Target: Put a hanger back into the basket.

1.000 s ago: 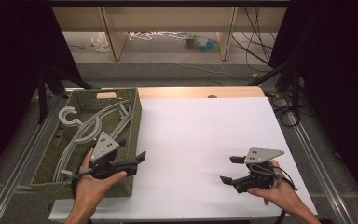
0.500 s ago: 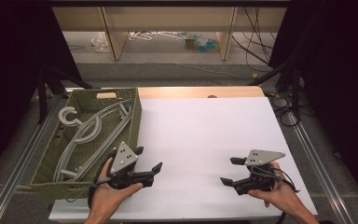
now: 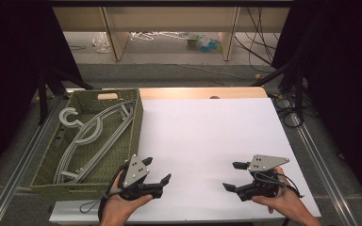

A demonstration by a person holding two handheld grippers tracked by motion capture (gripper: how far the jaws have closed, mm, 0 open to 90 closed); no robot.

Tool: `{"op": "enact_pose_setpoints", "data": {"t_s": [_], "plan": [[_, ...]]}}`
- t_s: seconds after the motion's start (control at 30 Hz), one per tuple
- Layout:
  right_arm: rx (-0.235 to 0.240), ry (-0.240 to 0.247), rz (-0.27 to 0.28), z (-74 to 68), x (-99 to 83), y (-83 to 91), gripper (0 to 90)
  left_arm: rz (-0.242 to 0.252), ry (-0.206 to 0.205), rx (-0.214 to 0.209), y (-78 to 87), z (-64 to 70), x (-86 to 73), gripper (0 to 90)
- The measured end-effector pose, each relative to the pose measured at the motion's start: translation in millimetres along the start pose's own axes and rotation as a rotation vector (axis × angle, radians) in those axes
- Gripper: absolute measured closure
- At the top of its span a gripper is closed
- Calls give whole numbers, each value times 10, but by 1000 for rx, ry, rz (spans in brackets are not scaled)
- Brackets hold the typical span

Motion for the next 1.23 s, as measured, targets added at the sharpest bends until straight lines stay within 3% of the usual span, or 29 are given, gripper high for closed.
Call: {"op": "enact_pose_setpoints", "data": {"t_s": [0.23, 0.43, 1.23], "plan": [[-12, 2, 3, -57, -23, 30, 203, 1, 1, -9, 55, 67, -181, 209], [-3, -2, -4, -122, -79, 53, 202, 37, 27, -1, 130, 35, -161, 202], [-3, 2, -3, -145, -118, 46, 197, 30, 36, 0, 121, 0, -208, 199]]}}
Point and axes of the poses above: each handheld gripper's, and its own axes: y roughly backward along the jaws, x roughly out of its top, z roughly to its right, the point moved 10 cm from there along -y, roughly forward along the jaws, and after that the axes turned 1 degree about z, right-handed, at the moved point
